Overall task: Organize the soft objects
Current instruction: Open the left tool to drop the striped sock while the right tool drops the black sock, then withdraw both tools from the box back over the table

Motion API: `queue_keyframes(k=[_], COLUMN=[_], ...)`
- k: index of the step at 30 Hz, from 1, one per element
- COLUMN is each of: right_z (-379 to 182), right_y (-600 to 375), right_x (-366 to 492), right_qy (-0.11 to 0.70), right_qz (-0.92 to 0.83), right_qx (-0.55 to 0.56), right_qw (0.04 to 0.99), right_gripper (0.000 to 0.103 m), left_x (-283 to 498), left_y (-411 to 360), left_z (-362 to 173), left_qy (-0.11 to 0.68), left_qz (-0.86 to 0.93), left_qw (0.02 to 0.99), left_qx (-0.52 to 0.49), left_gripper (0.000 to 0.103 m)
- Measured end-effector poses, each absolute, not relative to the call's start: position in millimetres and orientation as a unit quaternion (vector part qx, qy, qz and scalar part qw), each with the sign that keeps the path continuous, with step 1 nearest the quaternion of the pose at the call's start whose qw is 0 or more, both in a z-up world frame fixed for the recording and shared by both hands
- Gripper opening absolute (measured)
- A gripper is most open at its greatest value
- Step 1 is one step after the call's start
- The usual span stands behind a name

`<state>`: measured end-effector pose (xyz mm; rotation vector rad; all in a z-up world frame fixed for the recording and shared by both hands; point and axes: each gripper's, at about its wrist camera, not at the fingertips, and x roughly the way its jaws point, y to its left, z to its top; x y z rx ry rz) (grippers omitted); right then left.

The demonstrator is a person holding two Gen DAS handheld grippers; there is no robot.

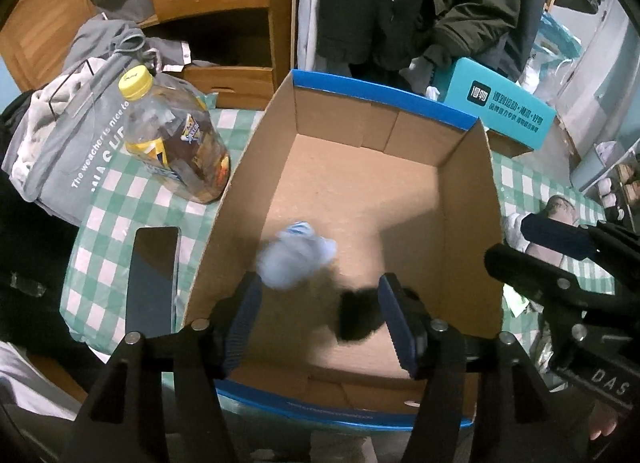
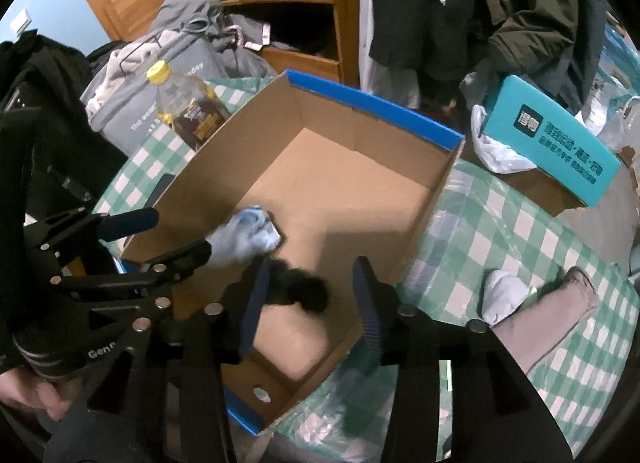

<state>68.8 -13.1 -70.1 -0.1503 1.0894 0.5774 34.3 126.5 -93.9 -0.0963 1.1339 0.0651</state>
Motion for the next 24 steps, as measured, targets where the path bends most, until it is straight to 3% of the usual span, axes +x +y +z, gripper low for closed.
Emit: queue_keyframes(k=[6,10,19,24], right_z=[-65.2,-63.4,-58.8,-56.2], right_y=[-25.8,-32.4,-46.2,-52.9], right_x=[69.8,68.3,65.2,62.7], right_qy=[0.508,0.506,0.5,0.496], right_qz=[0.257,0.25,0.238,0.231], right_qx=[-0.059,-0.058,-0.055,-0.054], right_qw=[0.82,0.824,0.831,0.835], right_gripper=[0.05,0.06,0.061,0.068], left_x=[33.2,32.6,31.2,30.9], left_y=[116.6,110.2,100.3,92.5], left_z=[-89.1,-85.9,-79.5,-77.3], left_qy=[0.532,0.529,0.521,0.518], left_qz=[0.021,0.019,0.017,0.012], left_qw=[0.845,0.848,0.853,0.855], left_qx=[-0.039,-0.033,-0.026,-0.02], left_gripper=[0.062,0.062,0.067,0.068])
